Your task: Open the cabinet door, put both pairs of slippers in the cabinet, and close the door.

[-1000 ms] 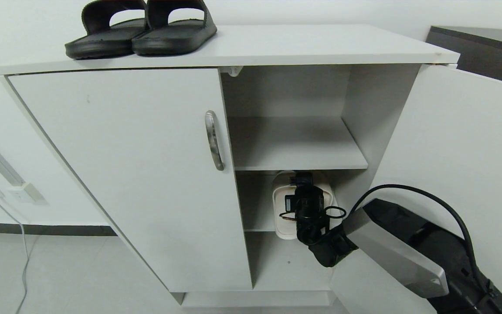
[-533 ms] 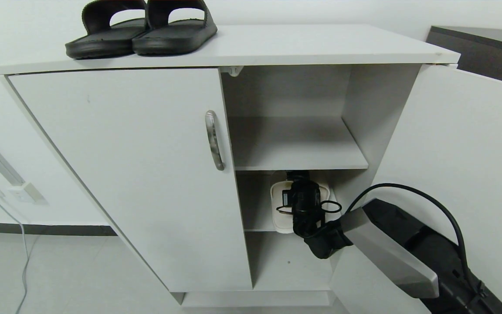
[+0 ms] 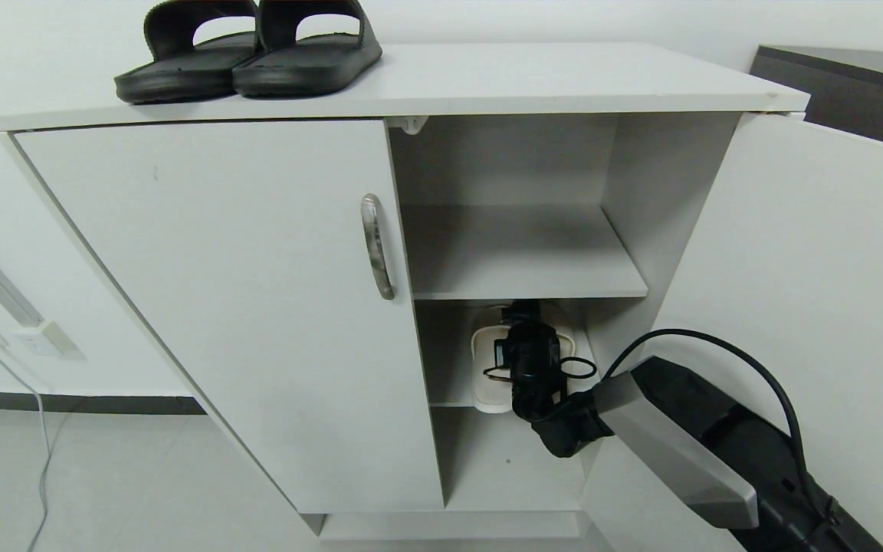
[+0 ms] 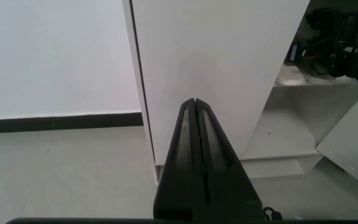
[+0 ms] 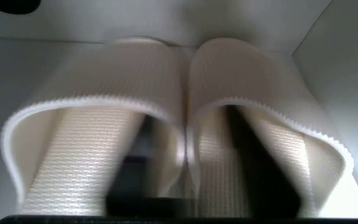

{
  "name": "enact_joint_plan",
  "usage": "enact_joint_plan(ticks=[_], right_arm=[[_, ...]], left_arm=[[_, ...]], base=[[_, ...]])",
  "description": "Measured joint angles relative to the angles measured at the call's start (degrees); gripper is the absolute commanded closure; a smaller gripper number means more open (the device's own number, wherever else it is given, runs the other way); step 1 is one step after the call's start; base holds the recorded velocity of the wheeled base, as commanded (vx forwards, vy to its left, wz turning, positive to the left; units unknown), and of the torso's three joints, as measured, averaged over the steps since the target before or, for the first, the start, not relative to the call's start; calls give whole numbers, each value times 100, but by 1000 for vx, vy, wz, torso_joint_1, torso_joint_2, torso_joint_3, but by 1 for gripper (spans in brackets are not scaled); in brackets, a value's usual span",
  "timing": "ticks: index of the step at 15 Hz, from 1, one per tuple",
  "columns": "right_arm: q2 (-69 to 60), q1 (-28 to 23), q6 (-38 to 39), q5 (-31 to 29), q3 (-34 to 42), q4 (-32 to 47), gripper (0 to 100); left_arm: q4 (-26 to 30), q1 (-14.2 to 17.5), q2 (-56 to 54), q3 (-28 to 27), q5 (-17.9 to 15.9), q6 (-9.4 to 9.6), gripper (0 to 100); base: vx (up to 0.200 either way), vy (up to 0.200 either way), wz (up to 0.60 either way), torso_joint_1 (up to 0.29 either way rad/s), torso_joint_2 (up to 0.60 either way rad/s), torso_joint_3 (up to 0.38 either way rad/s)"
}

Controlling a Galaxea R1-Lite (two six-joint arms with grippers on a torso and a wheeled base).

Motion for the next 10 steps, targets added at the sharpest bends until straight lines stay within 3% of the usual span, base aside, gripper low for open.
enact_joint_plan(ticks=[5,10], right_arm=[[-201,27,2,-4,579,-111,0],[-1192,311,6,-57,2561,-759,0]], left_arm=[[-2,0,0,0,-6,16,100],[0,-5,0,0,-9,18,100]], base=[[0,0,0,0,0,0],[0,0,0,0,0,0]])
